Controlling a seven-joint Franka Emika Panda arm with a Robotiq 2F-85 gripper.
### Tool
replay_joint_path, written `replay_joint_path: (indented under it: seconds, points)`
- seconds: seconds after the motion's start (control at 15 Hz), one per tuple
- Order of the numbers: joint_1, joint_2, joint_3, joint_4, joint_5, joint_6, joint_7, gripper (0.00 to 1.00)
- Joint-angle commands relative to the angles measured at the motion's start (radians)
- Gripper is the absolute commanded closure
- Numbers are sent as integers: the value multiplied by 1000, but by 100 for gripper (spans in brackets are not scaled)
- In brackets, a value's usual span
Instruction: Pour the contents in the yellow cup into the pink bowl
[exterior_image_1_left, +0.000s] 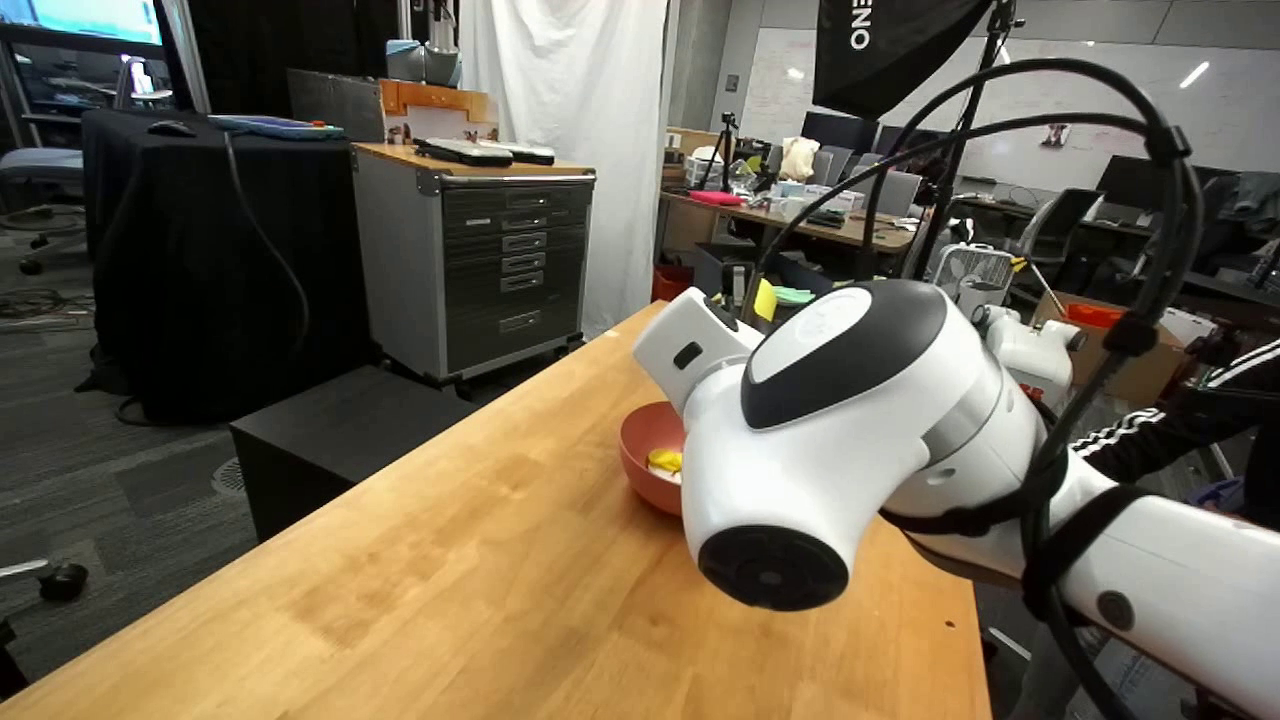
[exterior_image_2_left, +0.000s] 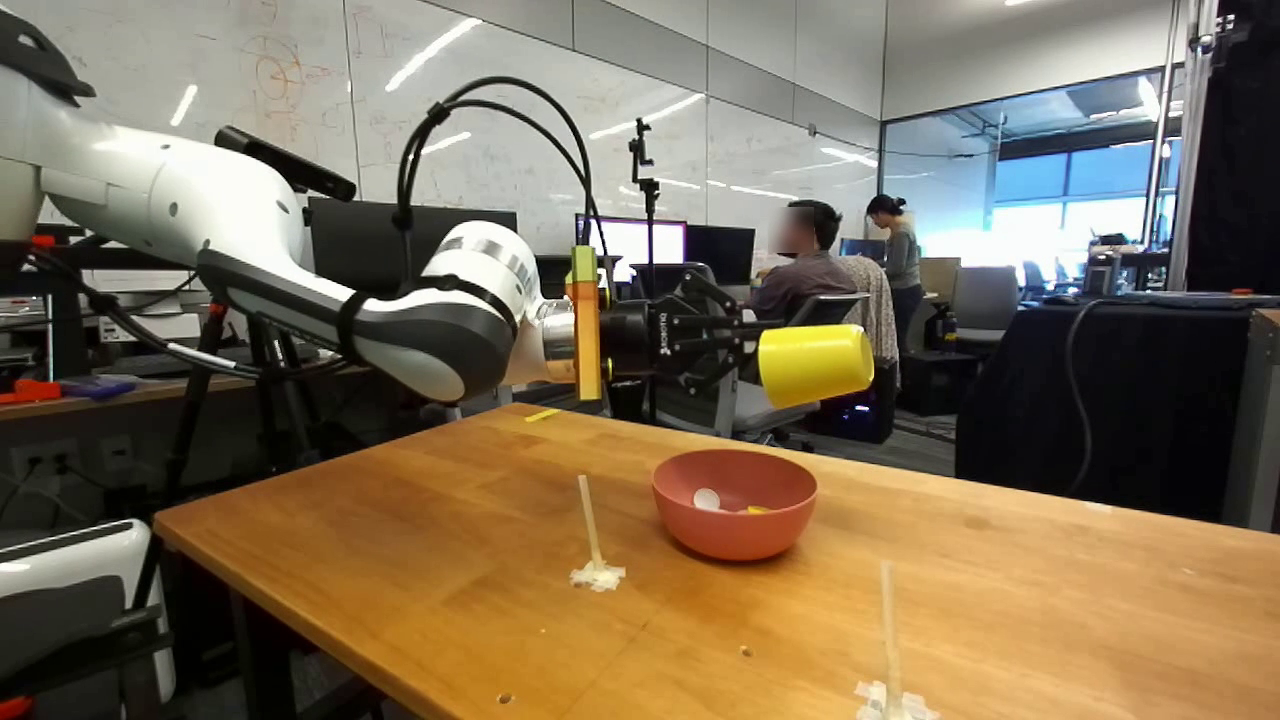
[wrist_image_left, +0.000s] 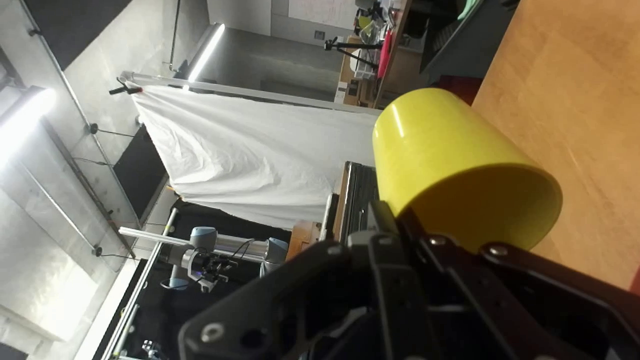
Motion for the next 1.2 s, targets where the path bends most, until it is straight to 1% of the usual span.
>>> replay_joint_path:
  seconds: [0.0,0.27,0.6,0.87,1.13]
  points:
    - [24,23,-24,2,-93,-23,61,95]
    - [25,23,-23,5,-185,-33,105,95]
    - [17,-6,-9,4,-243,-58,136,95]
    - [-1,-84,18,-6,-223,-105,106,95]
    - [-12,-193,25,-36,-219,-137,63,95]
